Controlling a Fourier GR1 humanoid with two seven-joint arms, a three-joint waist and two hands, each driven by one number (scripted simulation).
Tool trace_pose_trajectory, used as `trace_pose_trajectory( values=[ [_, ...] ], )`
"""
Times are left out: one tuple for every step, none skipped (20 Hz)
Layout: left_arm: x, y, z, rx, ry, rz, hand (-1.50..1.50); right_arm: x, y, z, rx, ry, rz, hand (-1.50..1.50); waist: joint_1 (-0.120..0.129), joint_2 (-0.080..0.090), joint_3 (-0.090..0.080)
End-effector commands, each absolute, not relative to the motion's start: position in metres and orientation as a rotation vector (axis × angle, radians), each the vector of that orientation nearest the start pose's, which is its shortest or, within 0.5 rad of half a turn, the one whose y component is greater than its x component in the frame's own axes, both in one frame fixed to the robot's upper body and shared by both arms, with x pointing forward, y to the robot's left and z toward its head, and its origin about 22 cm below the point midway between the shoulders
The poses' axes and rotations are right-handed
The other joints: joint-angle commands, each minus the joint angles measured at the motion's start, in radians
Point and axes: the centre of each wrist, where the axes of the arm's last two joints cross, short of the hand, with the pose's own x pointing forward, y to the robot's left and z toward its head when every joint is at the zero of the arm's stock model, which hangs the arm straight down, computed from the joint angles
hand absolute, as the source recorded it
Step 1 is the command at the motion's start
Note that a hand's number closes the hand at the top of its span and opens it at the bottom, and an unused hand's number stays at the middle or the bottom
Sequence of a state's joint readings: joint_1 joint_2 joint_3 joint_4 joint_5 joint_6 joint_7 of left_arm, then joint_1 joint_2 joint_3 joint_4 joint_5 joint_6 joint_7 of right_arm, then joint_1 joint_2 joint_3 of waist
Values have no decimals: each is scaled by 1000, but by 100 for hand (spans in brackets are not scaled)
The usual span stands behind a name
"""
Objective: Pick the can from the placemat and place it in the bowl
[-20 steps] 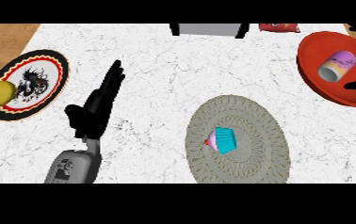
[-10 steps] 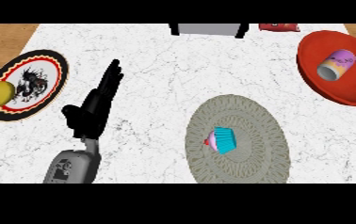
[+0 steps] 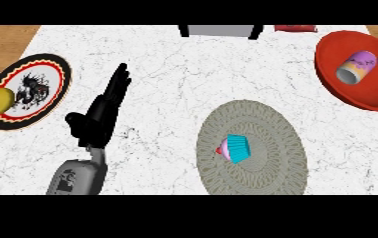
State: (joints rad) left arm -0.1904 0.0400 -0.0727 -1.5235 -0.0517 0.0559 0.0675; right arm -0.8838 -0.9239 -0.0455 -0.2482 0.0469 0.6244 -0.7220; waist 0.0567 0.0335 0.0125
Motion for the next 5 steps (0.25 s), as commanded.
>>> trace_pose_trajectory(
  values=[
    [285,197,38,17,-1643,-151,0,342,-523,161,138,-1816,568,-150,-1,2,3],
    [286,201,37,26,-1627,-161,0,341,-525,168,151,-1789,586,-150,-5,1,1],
    [285,200,39,17,-1636,-149,0,340,-524,163,147,-1805,580,-150,-1,1,2],
    [281,201,35,15,-1632,-130,0,336,-528,165,150,-1797,578,-150,-2,-3,1],
    [281,195,32,6,-1615,-135,0,337,-524,156,145,-1799,571,-150,-3,3,3]
  ],
)
